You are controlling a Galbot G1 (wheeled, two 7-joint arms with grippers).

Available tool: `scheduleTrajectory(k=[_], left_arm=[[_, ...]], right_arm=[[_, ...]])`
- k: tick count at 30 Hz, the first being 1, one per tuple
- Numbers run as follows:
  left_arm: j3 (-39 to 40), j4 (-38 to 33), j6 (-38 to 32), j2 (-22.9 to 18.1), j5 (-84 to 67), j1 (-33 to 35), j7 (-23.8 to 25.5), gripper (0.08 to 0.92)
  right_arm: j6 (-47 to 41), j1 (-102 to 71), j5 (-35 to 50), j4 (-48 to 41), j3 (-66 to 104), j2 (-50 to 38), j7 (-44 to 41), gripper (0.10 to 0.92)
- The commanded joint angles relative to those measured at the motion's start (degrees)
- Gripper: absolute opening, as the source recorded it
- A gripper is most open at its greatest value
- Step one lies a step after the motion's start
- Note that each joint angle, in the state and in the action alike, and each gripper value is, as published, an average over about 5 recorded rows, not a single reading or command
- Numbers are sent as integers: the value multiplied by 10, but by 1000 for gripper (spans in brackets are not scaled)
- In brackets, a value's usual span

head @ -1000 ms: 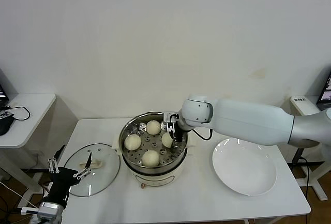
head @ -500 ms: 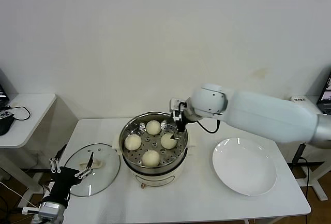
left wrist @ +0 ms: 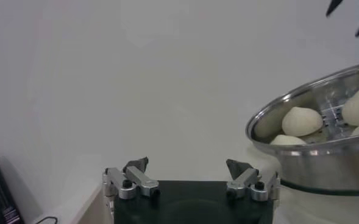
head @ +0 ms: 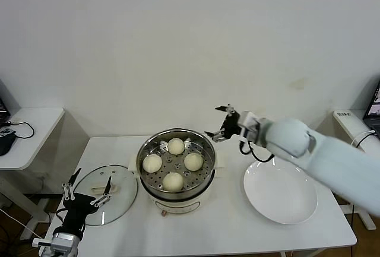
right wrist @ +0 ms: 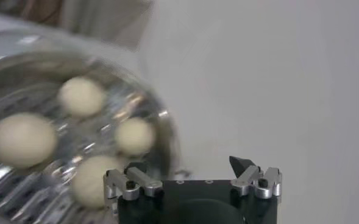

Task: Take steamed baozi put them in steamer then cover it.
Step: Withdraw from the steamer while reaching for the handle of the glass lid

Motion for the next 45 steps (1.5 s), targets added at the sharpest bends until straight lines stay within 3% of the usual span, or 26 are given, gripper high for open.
scheduleTrajectory(k=[1,4,8,12,20,27,45], left_arm=[[6,17,-4,-6,12,-2,-6,823],[8,38,-11,0,34,-7,-12,823],[3,75,-35,13,101,-20,-19,823],[-4,123,-59,31,228,-39,-32,823],[-16,181,-86,87,492,-32,-49,823],[1,220,-109,101,645,-30,-71,823],[63,314,-102,129,659,-141,-42,823]], right_arm=[[268,-611,-162,46,670,114,64,823],[322,-694,-187,49,775,222,21,823],[335,-767,-158,69,862,344,-3,823],[336,-826,-151,71,900,411,-13,823],[344,-857,-170,44,928,440,-10,823],[344,-886,-165,67,958,458,-7,823],[341,-898,-134,91,977,481,-17,823]])
